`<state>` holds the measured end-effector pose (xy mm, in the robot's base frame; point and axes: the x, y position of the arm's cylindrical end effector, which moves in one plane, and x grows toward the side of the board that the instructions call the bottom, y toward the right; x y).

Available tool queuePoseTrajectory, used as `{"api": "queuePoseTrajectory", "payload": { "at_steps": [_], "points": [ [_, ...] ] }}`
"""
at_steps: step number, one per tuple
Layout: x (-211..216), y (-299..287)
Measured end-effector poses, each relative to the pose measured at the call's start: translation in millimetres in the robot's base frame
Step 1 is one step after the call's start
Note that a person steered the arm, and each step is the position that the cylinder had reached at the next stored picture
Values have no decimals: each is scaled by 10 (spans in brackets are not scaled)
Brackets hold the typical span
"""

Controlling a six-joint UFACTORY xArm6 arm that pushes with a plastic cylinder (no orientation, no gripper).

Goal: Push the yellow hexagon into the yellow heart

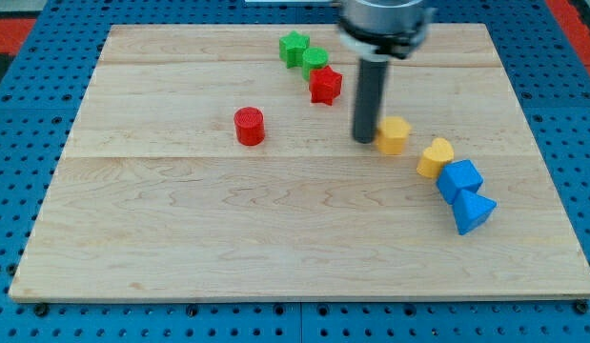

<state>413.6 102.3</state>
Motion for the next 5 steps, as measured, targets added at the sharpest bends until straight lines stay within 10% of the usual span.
{"api": "queuePoseTrajectory", "payload": {
  "at_steps": [3,5],
  "points": [
    [232,436],
    [818,-733]
  ]
}}
